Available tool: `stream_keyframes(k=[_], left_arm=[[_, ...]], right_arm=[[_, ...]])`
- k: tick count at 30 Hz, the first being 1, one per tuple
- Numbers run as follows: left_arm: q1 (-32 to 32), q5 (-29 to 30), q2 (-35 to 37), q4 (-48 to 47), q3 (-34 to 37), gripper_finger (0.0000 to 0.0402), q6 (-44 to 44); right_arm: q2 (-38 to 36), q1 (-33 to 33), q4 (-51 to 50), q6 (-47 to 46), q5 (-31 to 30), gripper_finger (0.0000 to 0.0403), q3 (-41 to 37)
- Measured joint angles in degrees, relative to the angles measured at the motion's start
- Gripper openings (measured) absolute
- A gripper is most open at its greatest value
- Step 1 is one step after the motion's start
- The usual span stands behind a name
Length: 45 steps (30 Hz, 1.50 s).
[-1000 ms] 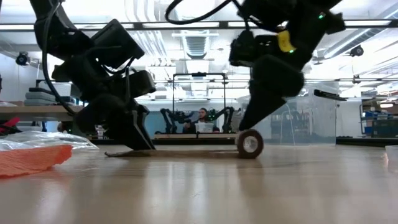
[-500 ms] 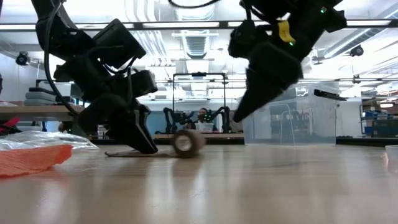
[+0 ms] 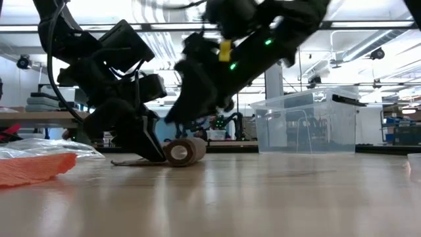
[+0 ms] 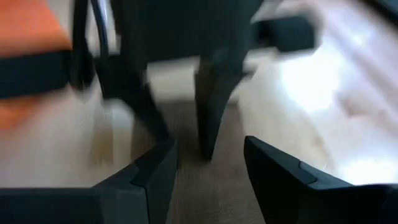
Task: Roll bandage
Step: Uncoil the brown bandage
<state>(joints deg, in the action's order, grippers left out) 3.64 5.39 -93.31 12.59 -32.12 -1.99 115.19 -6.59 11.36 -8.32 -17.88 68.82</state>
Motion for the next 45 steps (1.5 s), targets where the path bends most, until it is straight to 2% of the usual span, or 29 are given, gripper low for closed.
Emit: stream_keyframes(k=[6,16,24,29,35,41,45], left_arm=[[0.0,0.0,0.2,-0.6,0.5,0.0102,-0.1],[0.0,0.1,0.3,-0.8,0.7,0.0108,-0.1],[0.0,0.1,0.4,-1.0,0.7,0.0109,-0.1],[0.0,0.0,0.4,-1.0,0.7,0.0105,-0.1],[0.0,0.1,0.4,-0.8,0.8,0.0113,-0.1],[0.0,0.1,0.5,-0.8,0.8,0.0114,-0.1],[0.0,0.0,0.5,-0.9,0.8,0.011,-0.1]], right_arm=[[1.2,0.0,-13.7,0.1,0.3,0.0183,3.9],[-6.5,-1.1,-30.0,-3.0,3.1,0.0183,0.7],[-8.5,-1.3,-26.7,-2.8,3.4,0.0183,1.5],[-7.6,-0.9,-14.7,-1.1,3.1,0.0183,1.6],[-0.9,1.3,-2.9,0.1,2.8,0.0183,3.3],[5.7,2.7,-10.0,0.0,3.0,0.0183,8.4],[6.1,2.6,-16.6,-0.2,3.3,0.0183,10.1]])
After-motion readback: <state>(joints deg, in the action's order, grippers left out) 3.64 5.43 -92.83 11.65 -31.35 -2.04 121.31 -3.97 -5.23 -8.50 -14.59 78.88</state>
